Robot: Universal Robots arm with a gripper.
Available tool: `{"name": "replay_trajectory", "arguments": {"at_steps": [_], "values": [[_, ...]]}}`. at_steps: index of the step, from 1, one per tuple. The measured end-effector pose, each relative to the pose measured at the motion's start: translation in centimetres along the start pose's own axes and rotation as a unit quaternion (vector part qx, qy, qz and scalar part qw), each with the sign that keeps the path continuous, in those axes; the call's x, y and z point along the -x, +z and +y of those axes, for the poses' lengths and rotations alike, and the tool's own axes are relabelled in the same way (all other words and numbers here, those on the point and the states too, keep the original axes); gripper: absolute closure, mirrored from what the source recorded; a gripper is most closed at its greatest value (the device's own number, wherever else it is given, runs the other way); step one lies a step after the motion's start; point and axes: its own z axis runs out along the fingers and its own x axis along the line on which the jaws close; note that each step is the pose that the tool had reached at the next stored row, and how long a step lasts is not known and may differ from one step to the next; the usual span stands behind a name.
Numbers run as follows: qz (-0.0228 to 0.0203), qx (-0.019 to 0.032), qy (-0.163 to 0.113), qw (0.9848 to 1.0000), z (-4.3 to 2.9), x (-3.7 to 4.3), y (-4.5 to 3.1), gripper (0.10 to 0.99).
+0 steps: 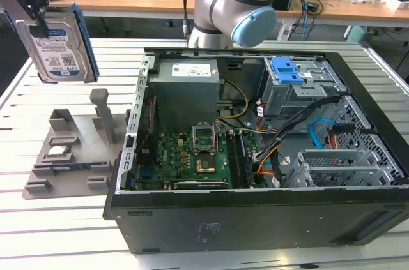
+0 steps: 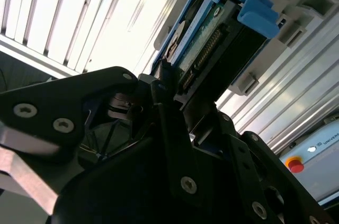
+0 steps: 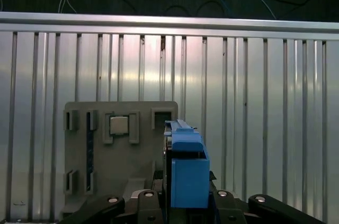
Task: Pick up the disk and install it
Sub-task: 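Pick up the disk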
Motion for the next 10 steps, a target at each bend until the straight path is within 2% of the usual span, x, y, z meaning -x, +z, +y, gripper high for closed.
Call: {"name": "replay_trajectory", "arguments": {"at_steps": [10], "values": [[0.0, 0.0011, 0.0, 1.0, -0.1, 0.17, -1.11, 0.725]]}}
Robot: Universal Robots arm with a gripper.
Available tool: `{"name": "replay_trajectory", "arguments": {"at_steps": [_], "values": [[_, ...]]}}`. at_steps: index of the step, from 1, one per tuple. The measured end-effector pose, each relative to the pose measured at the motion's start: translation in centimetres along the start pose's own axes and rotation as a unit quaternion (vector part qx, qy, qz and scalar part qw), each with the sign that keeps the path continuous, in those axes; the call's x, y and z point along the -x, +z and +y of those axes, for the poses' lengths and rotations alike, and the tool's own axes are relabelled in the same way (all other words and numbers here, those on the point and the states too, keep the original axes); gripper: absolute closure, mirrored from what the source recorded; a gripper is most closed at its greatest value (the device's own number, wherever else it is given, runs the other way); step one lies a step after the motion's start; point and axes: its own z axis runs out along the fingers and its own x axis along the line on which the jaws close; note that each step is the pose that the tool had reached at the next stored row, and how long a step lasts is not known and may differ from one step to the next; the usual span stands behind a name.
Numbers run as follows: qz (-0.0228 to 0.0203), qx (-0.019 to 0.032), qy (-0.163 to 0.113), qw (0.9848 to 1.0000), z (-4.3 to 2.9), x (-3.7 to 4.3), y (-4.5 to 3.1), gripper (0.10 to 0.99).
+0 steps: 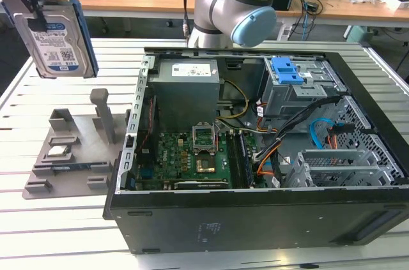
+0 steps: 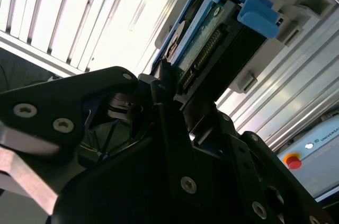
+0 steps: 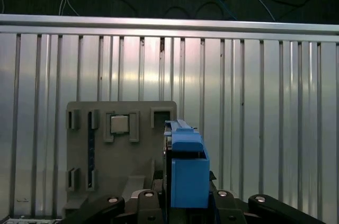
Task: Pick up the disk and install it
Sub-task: 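Pick up the disk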
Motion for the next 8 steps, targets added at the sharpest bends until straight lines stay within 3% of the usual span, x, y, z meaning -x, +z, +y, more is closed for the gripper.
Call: {"name": "replay_trajectory", "arguments": {"at_steps": [8], "values": [[0.0, 0.0009, 0.0, 1.0, -0.06, 0.22, -1.53, 0.725]]}}
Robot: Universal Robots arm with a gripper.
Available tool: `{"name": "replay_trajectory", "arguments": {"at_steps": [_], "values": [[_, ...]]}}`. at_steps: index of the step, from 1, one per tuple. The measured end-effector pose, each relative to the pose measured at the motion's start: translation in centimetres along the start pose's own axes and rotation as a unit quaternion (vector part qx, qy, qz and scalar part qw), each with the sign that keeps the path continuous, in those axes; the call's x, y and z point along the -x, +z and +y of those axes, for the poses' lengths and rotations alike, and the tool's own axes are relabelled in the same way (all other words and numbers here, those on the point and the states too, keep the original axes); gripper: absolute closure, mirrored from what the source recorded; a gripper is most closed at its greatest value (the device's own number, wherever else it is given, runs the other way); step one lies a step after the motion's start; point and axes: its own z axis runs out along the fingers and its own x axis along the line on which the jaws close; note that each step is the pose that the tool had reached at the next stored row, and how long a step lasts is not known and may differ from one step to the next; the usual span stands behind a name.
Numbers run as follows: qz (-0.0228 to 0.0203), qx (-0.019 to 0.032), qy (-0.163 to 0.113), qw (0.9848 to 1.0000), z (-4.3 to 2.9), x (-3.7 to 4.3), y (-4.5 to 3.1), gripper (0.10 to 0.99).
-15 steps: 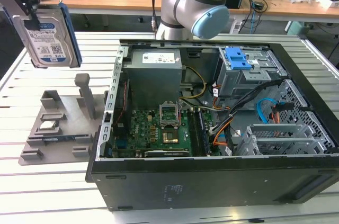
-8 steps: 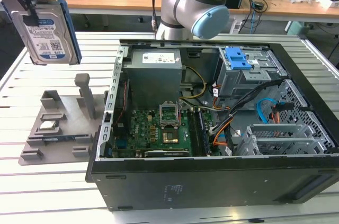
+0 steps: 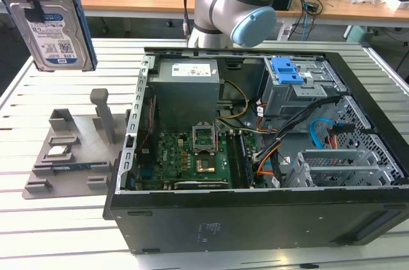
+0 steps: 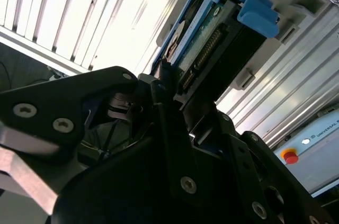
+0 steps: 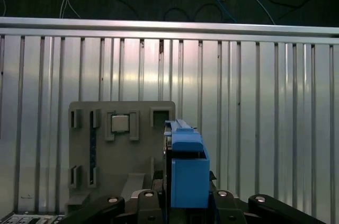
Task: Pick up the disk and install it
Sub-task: 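Pick up the disk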
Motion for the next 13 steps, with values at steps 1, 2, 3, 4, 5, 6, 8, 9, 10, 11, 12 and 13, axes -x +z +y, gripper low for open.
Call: {"name": "replay_trajectory", "arguments": {"at_steps": [1, 2, 3, 4, 5, 6, 8, 9, 10, 11, 12, 13], "values": [[0.0, 0.0001, 0.0, 1.0, 0.0, 0.03, -0.29, 0.725], [0.0, 0.0001, 0.0, 1.0, 0.01, 0.05, -0.52, 0.725], [0.0, 0.0001, 0.0, 1.0, 0.02, 0.07, -0.74, 0.725], [0.0, 0.0002, 0.0, 1.0, 0.03, 0.09, -0.99, 0.725], [0.0, 0.0002, 0.0, 1.0, 0.04, 0.11, -1.18, 0.725], [0.0, 0.0002, 0.0, 1.0, 0.05, 0.13, -1.45, 0.725], [0.0, 0.0003, 0.0, 1.0, 0.06, 0.16, -1.84, 0.725], [0.0, 0.0002, 0.0, 1.0, 0.07, 0.16, -2.01, 0.725], [0.0, 0.0003, 0.0, 1.0, 0.07, 0.18, -2.19, 0.725], [0.0, 0.0003, 0.0, 1.0, 0.09, 0.19, -2.39, 0.725], [0.0, 0.0003, 0.0, 1.0, 0.09, 0.2, -2.58, 0.725], [0.0, 0.0004, 0.0, 1.0, 0.1, 0.22, -2.82, 0.725]]}}
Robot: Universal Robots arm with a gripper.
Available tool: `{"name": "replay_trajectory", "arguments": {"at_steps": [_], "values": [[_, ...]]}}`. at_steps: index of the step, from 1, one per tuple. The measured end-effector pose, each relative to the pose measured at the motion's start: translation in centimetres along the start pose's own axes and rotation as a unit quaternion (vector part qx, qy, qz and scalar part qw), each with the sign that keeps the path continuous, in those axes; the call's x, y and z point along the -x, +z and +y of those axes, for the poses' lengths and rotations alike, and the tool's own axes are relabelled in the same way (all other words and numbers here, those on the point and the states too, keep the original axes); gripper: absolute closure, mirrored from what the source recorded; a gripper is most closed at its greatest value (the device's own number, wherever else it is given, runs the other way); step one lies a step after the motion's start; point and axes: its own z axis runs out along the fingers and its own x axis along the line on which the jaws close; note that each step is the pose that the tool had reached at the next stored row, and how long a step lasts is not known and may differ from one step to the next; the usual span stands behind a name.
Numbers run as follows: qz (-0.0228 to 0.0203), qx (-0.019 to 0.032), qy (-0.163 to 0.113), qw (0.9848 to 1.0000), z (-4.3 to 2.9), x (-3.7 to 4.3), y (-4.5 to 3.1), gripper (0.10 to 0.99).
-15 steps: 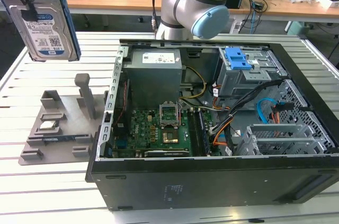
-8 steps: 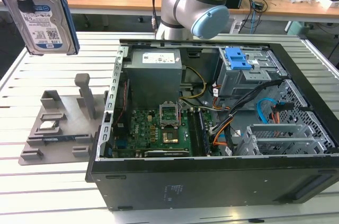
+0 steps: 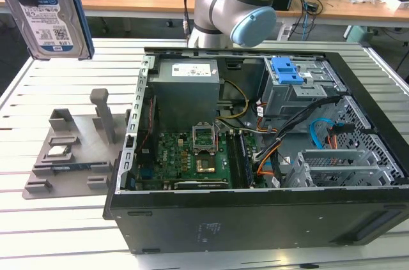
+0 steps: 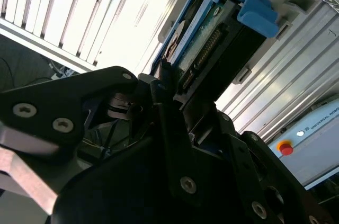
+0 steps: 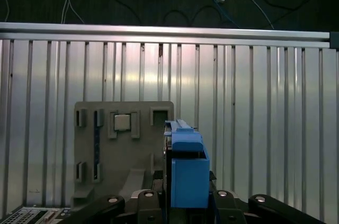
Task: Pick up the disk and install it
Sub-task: 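Pick up the disk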
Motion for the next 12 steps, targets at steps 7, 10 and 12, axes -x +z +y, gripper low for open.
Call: {"name": "replay_trajectory", "arguments": {"at_steps": [7, 10, 12], "values": [[0.0, 0.0001, 0.0, 1.0, 0.07, 0.1, -1.72, 0.725], [0.0, 0.0002, 0.0, 1.0, 0.1, 0.13, -2.28, 0.725], [0.0, 0.0002, 0.0, 1.0, 0.11, 0.15, -2.6, 0.725]]}}
